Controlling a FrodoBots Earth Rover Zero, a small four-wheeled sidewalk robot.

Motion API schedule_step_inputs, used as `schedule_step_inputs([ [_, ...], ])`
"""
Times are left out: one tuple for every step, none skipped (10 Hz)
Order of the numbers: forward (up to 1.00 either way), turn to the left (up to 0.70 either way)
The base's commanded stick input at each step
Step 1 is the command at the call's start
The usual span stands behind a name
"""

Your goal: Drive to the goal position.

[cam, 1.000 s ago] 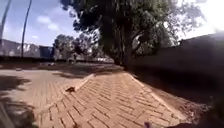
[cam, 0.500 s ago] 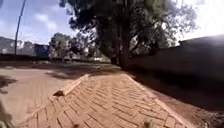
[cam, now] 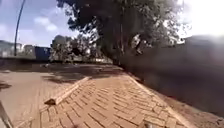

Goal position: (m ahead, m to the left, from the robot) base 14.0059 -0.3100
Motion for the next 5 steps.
schedule_step_inputs([
  [0.7, 0.0],
  [0.7, 0.0],
  [0.7, 0.0],
  [0.7, 0.0],
  [0.7, 0.0],
])
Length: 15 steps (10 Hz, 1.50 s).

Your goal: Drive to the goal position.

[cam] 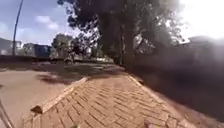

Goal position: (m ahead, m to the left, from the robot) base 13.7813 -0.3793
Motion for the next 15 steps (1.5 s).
schedule_step_inputs([
  [0.7, 0.0],
  [0.7, 0.0],
  [0.7, 0.0],
  [0.7, 0.0],
  [0.7, 0.0],
  [0.7, 0.0],
  [0.7, 0.0],
  [0.7, 0.0],
  [0.7, 0.0],
  [0.7, 0.0],
  [0.7, 0.0],
  [0.7, 0.0],
  [0.7, 0.0],
  [0.7, 0.0],
  [0.7, 0.0],
])
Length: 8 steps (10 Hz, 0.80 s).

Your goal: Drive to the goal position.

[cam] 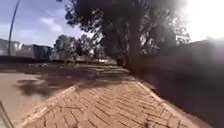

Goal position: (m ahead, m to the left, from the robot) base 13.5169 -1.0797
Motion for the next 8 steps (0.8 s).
schedule_step_inputs([
  [0.7, 0.0],
  [0.7, 0.0],
  [0.7, 0.0],
  [0.7, 0.0],
  [0.7, 0.0],
  [0.7, 0.0],
  [0.7, 0.0],
  [0.7, 0.0],
])
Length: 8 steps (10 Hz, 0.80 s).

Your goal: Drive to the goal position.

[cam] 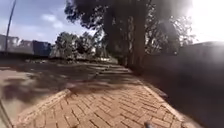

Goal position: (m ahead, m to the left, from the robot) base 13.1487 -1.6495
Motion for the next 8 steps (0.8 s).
schedule_step_inputs([
  [0.7, 0.0],
  [0.7, 0.0],
  [0.7, 0.0],
  [0.7, 0.0],
  [0.7, 0.0],
  [0.7, 0.0],
  [0.7, 0.0],
  [0.7, 0.0],
])
